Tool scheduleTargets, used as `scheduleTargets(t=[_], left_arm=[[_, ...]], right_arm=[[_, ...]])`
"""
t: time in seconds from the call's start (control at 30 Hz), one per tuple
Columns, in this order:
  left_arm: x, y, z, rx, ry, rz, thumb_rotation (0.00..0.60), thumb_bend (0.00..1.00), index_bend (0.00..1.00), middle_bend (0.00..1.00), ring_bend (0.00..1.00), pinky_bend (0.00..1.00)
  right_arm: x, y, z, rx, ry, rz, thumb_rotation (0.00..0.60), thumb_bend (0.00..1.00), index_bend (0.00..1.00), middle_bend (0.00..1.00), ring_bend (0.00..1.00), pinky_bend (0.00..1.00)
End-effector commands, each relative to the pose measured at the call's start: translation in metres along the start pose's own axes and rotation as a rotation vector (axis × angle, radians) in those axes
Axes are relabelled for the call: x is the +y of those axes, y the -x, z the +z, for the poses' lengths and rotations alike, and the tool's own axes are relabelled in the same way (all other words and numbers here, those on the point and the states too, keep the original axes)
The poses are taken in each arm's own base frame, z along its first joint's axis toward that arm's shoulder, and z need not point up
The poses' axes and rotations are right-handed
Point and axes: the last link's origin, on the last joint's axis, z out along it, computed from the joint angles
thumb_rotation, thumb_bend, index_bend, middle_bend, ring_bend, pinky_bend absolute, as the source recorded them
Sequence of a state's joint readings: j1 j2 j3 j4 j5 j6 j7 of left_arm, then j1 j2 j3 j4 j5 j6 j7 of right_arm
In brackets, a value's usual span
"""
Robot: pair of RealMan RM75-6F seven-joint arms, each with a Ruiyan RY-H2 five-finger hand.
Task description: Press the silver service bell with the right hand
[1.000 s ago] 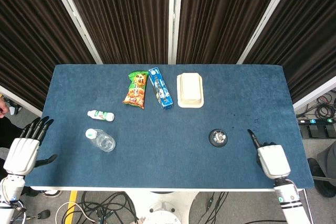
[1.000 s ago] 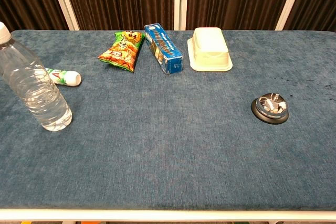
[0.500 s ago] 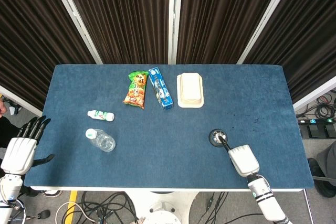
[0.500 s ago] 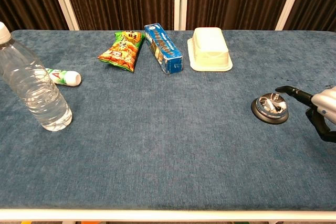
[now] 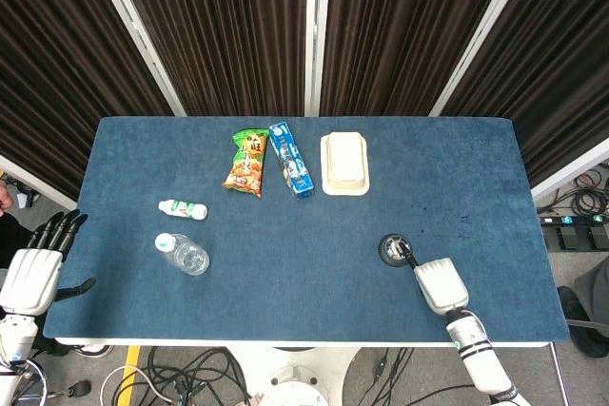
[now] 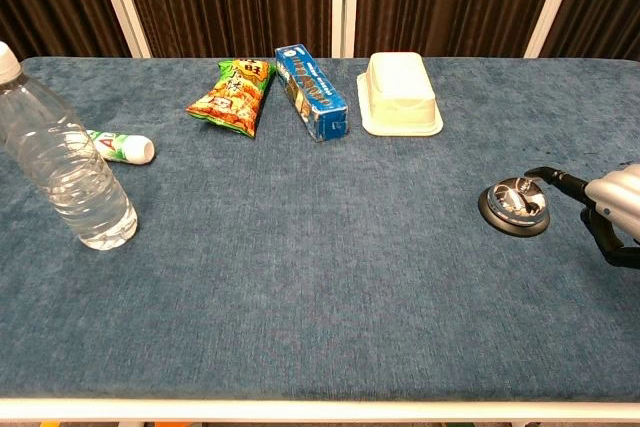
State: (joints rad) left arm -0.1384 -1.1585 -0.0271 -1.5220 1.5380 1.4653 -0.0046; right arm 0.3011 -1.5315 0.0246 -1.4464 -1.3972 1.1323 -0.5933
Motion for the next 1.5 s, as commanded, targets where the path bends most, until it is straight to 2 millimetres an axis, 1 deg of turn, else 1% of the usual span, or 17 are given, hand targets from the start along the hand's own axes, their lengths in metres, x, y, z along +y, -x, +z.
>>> scheduleTargets(t=[0.03,0.13,0.2,0.4,0.5,0.87,0.97,1.03,1.17,1.27,1.33,1.4,1.43,1.5], left_arm=[[-0.001,0.0,0.0,-0.001,-0.002,0.001,0.6,0.02,0.07,0.04,0.0,0.15],[-0.001,0.0,0.0,0.0,-0.003,0.003,0.6,0.02,0.07,0.04,0.0,0.15],[-0.001,-0.001,-0.001,0.003,-0.004,0.003,0.6,0.02,0.07,0.04,0.0,0.15],[0.0,-0.001,0.0,0.005,0.004,0.002,0.6,0.02,0.07,0.04,0.0,0.15],[0.001,-0.001,0.0,0.004,0.003,0.002,0.6,0.02,0.07,0.04,0.0,0.15],[-0.002,-0.001,-0.001,0.002,-0.007,0.003,0.6,0.02,0.07,0.04,0.0,0.15],[-0.002,-0.001,-0.002,0.005,-0.005,0.002,0.6,0.02,0.07,0.04,0.0,0.15],[-0.001,-0.002,-0.002,0.008,-0.002,0.001,0.6,0.02,0.07,0.04,0.0,0.15],[0.001,-0.003,-0.001,0.01,0.004,0.002,0.6,0.02,0.07,0.04,0.0,0.15],[0.003,-0.002,-0.001,0.009,0.006,0.001,0.6,0.02,0.07,0.04,0.0,0.15],[0.005,-0.002,-0.002,0.008,0.009,0.001,0.6,0.02,0.07,0.04,0.0,0.15],[0.006,-0.001,-0.003,0.006,0.012,0.001,0.6,0.02,0.07,0.04,0.0,0.15],[0.008,-0.001,-0.002,0.006,0.016,0.001,0.6,0.02,0.07,0.04,0.0,0.15],[0.011,0.0,-0.002,0.006,0.025,0.004,0.6,0.02,0.07,0.04,0.0,0.15]], right_arm=[[-0.001,0.004,0.002,-0.022,0.0,-0.004,0.6,1.0,0.0,0.89,0.83,0.78],[-0.001,0.01,0.003,-0.058,0.002,-0.006,0.6,1.0,0.0,0.89,0.83,0.78],[-0.001,0.01,0.003,-0.057,0.005,-0.007,0.6,1.0,0.0,0.89,0.83,0.78],[0.001,-0.005,0.001,0.015,0.013,0.016,0.6,1.0,0.0,0.89,0.83,0.78],[0.003,-0.007,0.001,0.019,0.014,0.02,0.6,1.0,0.0,0.89,0.83,0.78],[0.0,0.01,0.002,-0.057,0.008,-0.004,0.6,1.0,0.0,0.89,0.83,0.78],[0.001,0.004,0.001,-0.034,0.013,0.003,0.6,1.0,0.0,0.89,0.83,0.78],[0.004,-0.008,-0.001,0.021,0.024,0.024,0.6,1.0,0.0,0.89,0.83,0.78],[0.019,-0.039,-0.012,0.163,0.06,0.06,0.6,1.0,0.0,0.89,0.83,0.78],[0.036,-0.057,-0.029,0.251,0.101,0.069,0.6,1.0,0.0,0.89,0.83,0.78],[0.051,-0.064,-0.043,0.296,0.133,0.07,0.6,1.0,0.0,0.89,0.83,0.78],[0.064,-0.067,-0.057,0.327,0.168,0.07,0.6,1.0,0.0,0.89,0.83,0.78],[0.073,-0.067,-0.066,0.349,0.191,0.073,0.6,1.0,0.01,0.86,0.82,0.77],[0.087,-0.067,-0.079,0.382,0.222,0.079,0.6,1.0,0.03,0.8,0.75,0.73]])
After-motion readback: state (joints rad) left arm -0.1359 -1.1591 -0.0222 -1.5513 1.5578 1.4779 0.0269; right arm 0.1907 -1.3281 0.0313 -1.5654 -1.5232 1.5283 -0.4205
